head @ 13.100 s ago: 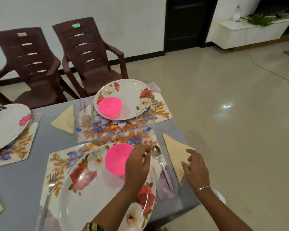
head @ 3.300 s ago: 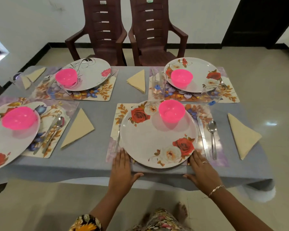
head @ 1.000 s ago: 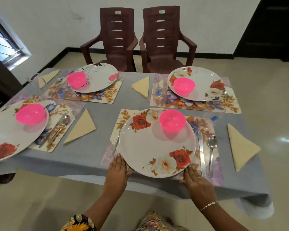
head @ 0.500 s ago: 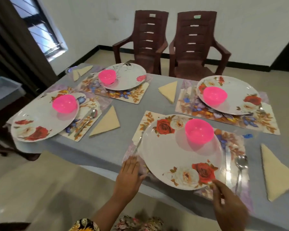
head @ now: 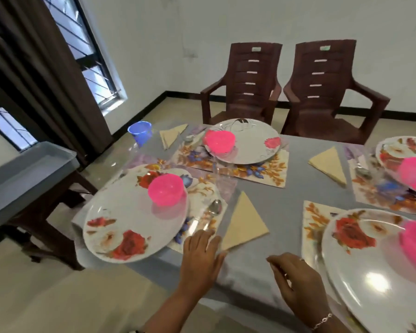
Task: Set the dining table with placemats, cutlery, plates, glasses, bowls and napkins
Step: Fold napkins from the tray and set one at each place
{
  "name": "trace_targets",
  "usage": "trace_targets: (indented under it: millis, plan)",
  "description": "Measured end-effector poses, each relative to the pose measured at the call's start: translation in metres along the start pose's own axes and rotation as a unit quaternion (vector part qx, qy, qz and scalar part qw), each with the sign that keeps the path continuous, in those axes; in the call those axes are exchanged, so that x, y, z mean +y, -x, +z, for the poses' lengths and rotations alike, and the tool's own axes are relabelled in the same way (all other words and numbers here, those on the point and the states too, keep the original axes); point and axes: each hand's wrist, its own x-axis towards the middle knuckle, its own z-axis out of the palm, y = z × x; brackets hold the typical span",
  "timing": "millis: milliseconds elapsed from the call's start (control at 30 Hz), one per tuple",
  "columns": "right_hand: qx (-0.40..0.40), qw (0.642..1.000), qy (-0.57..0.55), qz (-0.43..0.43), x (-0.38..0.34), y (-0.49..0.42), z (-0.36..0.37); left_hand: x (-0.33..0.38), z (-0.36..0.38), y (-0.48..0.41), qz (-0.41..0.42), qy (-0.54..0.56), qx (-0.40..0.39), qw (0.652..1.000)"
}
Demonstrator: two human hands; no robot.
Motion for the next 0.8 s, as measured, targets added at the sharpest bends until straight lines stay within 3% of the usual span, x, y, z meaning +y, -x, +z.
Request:
trace_targets:
  millis: [167,400,567,800]
  plan:
    - [-0.042,0.998,0.033,0.009,-0.072,-0.041,0.068,-0.080,-0.026,-0.007,0.034,0.014,0.004,0.999]
    - [-0.096,0.993,0.061,0.005,-0.121,-0.075,0.128,-0.166,-0.047,-0.019,-0.010,0.015,-0.009,1.000]
    - [-0.076,0.995,0.066,0.014,-0.131,-0.093,0.148,-0.199,-0.073,-0.028,-0.089,0.046,-0.077,0.992]
    - [-0.058,0.993,0.075,0.075,-0.158,-0.087,0.174,-0.305,-0.094,-0.019,-0.201,0.137,-0.099,0.965]
